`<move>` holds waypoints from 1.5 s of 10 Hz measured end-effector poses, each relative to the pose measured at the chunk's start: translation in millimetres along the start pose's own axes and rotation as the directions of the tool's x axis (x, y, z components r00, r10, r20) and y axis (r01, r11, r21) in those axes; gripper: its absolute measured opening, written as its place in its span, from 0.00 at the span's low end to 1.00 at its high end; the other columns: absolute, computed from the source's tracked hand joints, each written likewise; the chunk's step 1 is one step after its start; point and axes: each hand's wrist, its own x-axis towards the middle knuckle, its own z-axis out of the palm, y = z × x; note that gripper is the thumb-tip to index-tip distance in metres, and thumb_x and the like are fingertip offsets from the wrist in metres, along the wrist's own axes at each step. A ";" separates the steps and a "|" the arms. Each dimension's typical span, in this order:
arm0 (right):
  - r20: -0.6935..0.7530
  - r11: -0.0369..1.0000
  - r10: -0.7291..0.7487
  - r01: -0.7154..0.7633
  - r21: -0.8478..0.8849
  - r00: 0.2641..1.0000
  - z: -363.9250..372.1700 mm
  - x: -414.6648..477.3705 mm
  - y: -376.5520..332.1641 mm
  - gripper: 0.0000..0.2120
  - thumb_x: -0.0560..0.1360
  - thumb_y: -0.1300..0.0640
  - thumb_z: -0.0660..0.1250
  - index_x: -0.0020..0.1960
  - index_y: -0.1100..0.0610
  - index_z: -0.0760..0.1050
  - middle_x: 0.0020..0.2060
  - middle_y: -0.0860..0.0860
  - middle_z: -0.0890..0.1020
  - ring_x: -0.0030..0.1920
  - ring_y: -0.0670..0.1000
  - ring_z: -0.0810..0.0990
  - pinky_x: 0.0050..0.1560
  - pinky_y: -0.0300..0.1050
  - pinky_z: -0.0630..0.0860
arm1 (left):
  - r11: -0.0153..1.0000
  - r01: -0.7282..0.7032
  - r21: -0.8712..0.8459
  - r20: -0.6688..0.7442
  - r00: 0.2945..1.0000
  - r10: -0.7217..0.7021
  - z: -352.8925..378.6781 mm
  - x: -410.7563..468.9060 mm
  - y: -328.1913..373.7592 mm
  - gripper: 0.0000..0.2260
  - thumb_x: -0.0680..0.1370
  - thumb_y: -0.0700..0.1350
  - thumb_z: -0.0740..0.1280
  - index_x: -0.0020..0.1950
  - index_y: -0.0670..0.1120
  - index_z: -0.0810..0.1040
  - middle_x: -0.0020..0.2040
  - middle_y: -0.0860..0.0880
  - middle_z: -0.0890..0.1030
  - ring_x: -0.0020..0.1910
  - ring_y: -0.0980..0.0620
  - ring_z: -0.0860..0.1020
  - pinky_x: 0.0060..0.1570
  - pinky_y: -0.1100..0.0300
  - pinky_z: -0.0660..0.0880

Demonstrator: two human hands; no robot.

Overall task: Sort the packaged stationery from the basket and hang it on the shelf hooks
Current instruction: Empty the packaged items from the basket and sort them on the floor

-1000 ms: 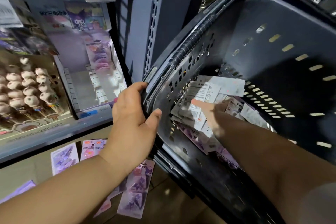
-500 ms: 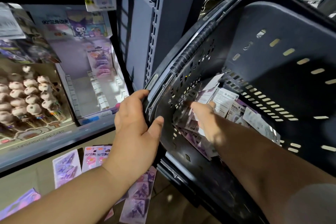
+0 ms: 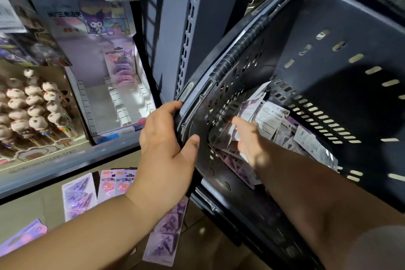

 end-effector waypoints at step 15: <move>0.423 0.990 -0.009 -0.051 0.132 0.906 -111.3 -77.7 -11.5 0.44 0.32 0.53 0.83 0.47 0.63 0.78 0.38 0.59 0.85 0.37 0.56 0.84 0.41 0.51 0.77 | 0.973 -0.009 0.232 0.027 1.000 0.003 -3.1 0.9 7.2 0.28 0.76 0.57 0.65 0.73 0.48 0.63 0.68 0.50 0.65 0.69 0.50 0.61 0.68 0.59 0.56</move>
